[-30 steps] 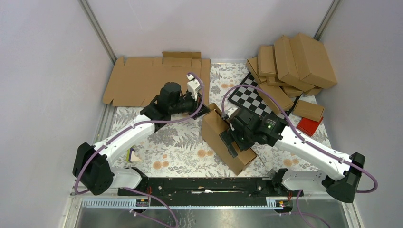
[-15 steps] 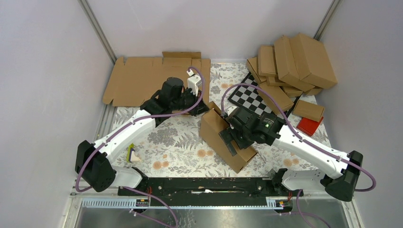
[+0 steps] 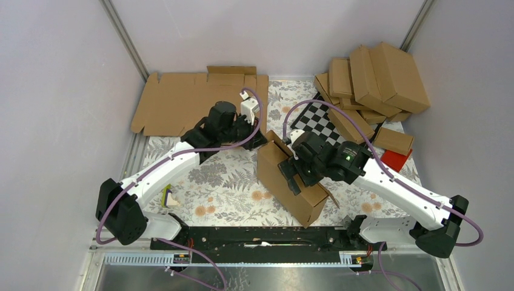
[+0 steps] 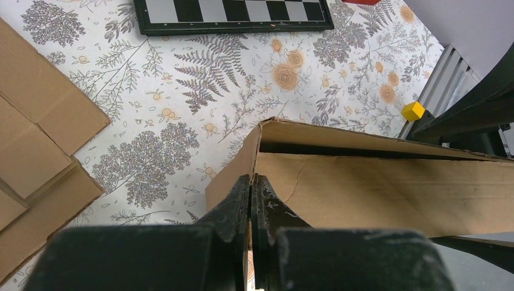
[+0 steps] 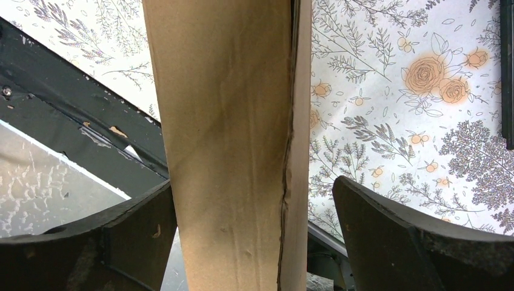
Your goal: Fold the paper box
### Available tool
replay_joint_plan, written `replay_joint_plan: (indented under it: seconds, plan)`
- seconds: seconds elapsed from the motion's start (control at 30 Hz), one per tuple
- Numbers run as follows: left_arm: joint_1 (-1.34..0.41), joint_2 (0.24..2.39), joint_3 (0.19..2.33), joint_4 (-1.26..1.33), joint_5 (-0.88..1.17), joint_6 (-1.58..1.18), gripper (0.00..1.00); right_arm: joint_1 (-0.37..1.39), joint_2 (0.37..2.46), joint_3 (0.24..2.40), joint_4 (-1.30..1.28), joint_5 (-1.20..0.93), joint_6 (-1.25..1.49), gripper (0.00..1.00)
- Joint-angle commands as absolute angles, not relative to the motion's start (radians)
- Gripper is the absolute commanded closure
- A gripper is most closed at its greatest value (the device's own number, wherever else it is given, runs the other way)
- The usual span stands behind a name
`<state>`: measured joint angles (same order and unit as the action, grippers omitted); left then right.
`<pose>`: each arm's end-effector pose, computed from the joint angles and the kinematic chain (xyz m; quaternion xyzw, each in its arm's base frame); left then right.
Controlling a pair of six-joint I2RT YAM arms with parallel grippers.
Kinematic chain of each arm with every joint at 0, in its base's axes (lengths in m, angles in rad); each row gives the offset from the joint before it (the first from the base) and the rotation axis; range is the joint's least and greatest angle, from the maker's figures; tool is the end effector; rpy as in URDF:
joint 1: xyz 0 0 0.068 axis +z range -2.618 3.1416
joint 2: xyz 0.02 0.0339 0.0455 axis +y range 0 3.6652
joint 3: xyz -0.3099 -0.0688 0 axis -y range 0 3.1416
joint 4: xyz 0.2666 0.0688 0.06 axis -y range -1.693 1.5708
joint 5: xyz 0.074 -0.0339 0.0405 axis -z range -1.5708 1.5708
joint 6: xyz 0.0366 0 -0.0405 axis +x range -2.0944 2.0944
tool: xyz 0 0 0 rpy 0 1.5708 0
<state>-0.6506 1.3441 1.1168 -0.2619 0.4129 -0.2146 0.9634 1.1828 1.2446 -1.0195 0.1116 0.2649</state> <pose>0.2446 -0.2046 0.3633 0.2845 0.7964 -0.3708 0.3838 0.1338 0.1854 0.3864 -0.3099 0.9002 0.1302 0.2769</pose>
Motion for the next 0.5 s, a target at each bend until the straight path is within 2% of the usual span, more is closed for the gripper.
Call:
replay_joint_plan:
  seconds: [0.0, 0.23, 0.47]
  plan:
    - [-0.67, 1.325, 1.092, -0.191, 0.423, -0.23, 1.0, 0.97, 1.176, 1.259, -0.997, 0.121, 0.268, 0.0]
    - [-0.68, 1.307, 1.043, -0.134, 0.415, -0.239, 1.0, 0.969, 1.184, 1.252, -0.994, 0.017, 0.286, 0.0]
    - [-0.685, 1.284, 1.026, -0.113, 0.402, -0.243, 1.0, 0.969, 1.173, 1.272, -0.995, 0.096, 0.312, 0.0]
